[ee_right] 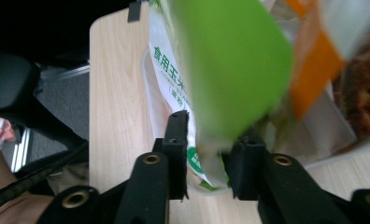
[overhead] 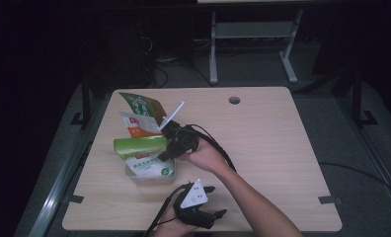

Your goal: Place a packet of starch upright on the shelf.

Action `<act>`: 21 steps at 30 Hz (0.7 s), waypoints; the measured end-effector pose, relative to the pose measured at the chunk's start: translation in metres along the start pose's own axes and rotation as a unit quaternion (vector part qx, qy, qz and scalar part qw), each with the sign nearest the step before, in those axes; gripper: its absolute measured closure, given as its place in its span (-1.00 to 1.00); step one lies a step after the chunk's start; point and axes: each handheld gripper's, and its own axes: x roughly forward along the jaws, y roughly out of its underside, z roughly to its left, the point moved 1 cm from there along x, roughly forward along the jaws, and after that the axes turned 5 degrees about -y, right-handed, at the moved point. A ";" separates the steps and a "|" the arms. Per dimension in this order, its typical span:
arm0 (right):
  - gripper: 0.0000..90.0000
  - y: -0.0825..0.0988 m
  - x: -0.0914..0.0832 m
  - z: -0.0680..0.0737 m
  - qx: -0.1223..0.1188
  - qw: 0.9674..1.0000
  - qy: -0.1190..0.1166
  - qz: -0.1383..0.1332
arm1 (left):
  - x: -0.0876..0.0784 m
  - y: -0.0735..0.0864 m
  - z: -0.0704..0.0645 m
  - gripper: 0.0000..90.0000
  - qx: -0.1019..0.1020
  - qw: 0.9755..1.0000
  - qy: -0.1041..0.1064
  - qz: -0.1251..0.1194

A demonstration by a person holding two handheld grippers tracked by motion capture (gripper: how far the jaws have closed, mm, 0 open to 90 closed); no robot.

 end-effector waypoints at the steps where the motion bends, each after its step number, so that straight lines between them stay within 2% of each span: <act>1: 0.55 0.001 -0.004 0.000 0.002 1.000 -0.001 -0.002 | 0.000 0.000 0.001 -0.43 -0.001 1.000 -0.002 -0.003; 4: 0.47 0.006 -0.017 0.000 0.007 1.000 0.005 -0.015 | -0.002 -0.001 0.004 -0.43 0.000 1.000 -0.006 0.002; 6: 0.41 0.011 -0.026 -0.001 0.010 1.000 0.011 -0.019 | -0.002 0.000 0.004 -0.43 -0.014 1.000 -0.007 -0.002; 15: 0.20 0.040 -0.055 -0.008 0.037 0.998 0.026 -0.034 | -0.002 0.000 0.008 -0.43 -0.005 1.000 -0.012 0.007; 21: 0.13 0.058 -0.070 -0.017 0.064 0.996 0.046 -0.045 | -0.004 -0.002 0.011 -0.43 -0.006 1.000 -0.015 0.002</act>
